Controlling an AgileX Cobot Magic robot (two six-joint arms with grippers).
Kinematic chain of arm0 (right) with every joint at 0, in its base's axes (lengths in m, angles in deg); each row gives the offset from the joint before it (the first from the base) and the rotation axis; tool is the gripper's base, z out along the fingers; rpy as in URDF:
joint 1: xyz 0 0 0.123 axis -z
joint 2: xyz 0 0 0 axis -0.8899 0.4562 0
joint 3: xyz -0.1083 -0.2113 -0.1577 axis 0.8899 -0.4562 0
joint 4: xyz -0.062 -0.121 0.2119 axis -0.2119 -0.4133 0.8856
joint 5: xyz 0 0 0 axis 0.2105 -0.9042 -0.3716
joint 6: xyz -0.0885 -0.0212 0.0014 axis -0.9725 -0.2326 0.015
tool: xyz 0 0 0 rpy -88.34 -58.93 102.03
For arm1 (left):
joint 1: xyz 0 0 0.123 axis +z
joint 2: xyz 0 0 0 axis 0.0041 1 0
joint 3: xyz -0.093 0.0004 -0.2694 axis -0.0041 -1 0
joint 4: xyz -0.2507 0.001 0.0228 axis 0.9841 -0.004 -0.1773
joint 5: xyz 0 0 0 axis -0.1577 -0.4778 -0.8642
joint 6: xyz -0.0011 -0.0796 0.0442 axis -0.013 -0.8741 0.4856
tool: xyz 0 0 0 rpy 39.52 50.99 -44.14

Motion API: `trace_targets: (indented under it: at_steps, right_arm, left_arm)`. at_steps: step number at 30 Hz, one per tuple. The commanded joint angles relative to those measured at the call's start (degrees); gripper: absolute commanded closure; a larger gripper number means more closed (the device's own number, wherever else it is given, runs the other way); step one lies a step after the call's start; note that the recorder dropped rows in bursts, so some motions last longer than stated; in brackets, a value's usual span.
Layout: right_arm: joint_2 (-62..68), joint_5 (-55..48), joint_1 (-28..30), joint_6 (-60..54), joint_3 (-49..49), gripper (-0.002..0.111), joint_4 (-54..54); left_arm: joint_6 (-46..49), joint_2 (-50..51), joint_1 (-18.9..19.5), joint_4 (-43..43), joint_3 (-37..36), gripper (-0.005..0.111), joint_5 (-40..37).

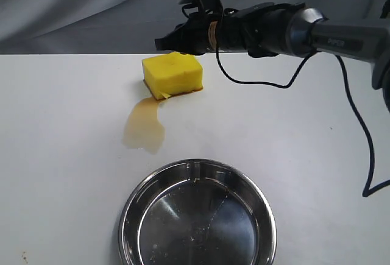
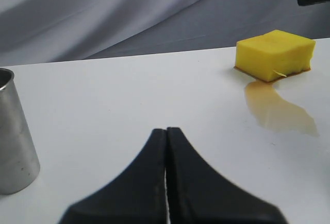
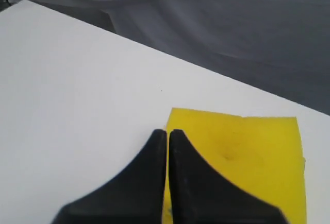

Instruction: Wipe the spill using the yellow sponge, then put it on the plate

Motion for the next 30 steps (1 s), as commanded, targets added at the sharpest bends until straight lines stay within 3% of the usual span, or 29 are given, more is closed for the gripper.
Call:
trace_targets:
  at_steps: [1,6,8,13,16,24,30]
  right_arm:
    - [1.9,-1.2,0.2,-8.9,1.1,0.087,-0.1]
    - [3.4,-2.8,0.2,-9.8,1.1,0.042,-0.1]
    - [3.8,-2.4,-0.1,-11.1,1.0,0.036,-0.1]
    - [4.2,-6.5,-1.5,-10.7,1.0,0.035,-0.1]
    - [4.1,-2.8,-1.9,-8.2,1.0,0.032,-0.1]
    - [1.2,26.9,0.3,-9.3,1.0,0.031,-0.1]
    - [-2.3,43.2,7.9,-7.9,1.0,0.033,-0.1]
  left_arm:
    - [-0.1,-0.3,-0.3,0.4,-0.2,0.107,0.0]
    - [-0.1,-0.3,-0.3,0.4,-0.2,0.107,0.0]
    - [-0.1,-0.3,-0.3,0.4,-0.2,0.107,0.0]
    - [-0.1,-0.3,-0.3,0.4,-0.2,0.107,0.0]
    - [-0.1,-0.3,-0.3,0.4,-0.2,0.107,0.0]
    - [-0.1,-0.3,-0.3,0.4,-0.2,0.107,0.0]
    - [-0.1,-0.3,-0.3,0.4,-0.2,0.107,0.0]
